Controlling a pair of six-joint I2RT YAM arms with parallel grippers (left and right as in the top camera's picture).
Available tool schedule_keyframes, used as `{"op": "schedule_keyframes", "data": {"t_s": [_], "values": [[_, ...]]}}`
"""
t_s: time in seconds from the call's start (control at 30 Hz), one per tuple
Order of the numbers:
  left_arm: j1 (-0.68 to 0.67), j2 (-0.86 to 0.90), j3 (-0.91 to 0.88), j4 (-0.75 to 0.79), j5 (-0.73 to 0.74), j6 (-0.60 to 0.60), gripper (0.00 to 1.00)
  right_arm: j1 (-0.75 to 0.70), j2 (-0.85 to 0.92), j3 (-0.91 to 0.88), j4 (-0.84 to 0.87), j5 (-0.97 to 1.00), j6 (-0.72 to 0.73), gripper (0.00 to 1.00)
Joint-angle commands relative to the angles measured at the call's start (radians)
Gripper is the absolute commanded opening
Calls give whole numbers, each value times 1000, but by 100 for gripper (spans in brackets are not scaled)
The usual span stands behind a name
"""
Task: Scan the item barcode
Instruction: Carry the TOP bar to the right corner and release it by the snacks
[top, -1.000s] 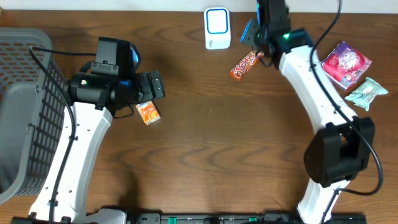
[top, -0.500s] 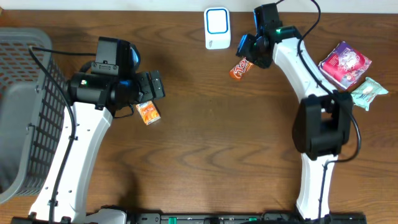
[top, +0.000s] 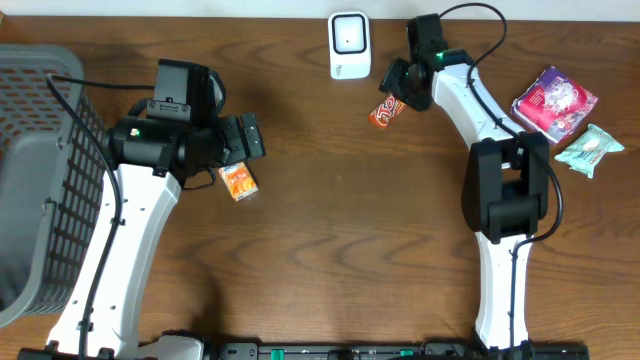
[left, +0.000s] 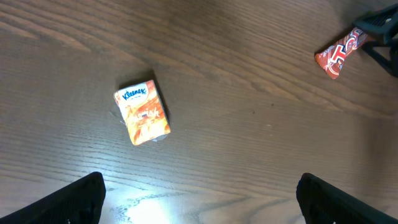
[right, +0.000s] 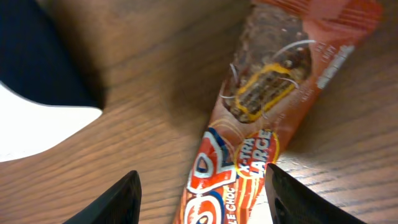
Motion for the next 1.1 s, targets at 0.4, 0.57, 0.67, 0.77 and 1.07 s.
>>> {"op": "schedule_keyframes", "data": {"t_s": [0.4, 0.57, 0.67, 0.77, 1.07], "values": [[2, 3, 6, -3, -7, 6, 98, 3, 49, 51, -183, 70, 25, 1], [2, 3, 6, -3, -7, 6, 98, 11, 17, 170, -193, -28, -79, 1], [2, 3, 6, -3, -7, 6, 98, 36, -5, 285, -185, -27, -86, 1], [2, 3, 6, -3, -7, 6, 98, 63, -5, 354, -107, -14, -115, 1], [2, 3, 6, -3, -7, 6, 98, 158, 35, 341, 111, 58, -114, 1]]}}
